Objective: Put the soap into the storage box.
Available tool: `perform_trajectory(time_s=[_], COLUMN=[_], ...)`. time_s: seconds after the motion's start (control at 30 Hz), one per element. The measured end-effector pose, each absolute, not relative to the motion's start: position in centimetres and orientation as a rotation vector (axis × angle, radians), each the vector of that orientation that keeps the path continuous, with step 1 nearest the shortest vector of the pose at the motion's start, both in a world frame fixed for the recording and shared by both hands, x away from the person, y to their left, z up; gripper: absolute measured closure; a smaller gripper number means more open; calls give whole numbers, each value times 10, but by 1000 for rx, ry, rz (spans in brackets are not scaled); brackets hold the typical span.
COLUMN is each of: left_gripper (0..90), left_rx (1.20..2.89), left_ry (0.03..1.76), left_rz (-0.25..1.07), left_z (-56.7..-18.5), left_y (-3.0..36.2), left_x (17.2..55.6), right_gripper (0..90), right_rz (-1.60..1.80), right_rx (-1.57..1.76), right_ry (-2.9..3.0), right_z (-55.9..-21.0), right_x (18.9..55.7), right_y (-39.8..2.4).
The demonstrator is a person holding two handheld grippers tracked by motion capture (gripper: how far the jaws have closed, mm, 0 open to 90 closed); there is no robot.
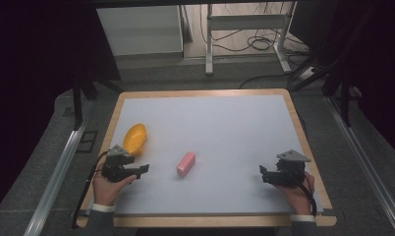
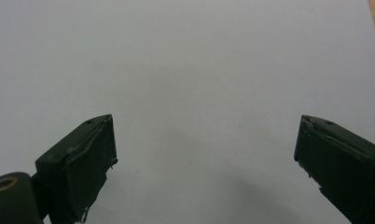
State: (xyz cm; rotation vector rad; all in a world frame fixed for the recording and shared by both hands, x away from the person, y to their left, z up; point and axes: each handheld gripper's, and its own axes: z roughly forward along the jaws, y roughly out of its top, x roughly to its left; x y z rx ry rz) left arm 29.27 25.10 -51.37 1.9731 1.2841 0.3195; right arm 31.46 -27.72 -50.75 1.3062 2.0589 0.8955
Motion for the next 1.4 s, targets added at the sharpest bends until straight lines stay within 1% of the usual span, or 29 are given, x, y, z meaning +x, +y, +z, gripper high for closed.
perform_trajectory(time_s=[0.2,0.73,1.07,1.4], left_gripper=[270,277,294,289], left_rx=[1981,1972,1943,1971], left_ry=[1295,1299,1314,1285], left_rz=[318,331,339,343], left_z=[-517,-515,-506,-491], left_y=[252,256,260,251], left_x=[294,291,284,284], right_gripper=[58,74,74,75], right_rz=[921,944,946,951], right_rx=[1330,1348,1344,1367], right_ry=[2050,2036,2038,2051], right_z=[-503,-502,-503,-506], right_x=[311,312,311,312], right_y=[-290,-294,-295,-298])
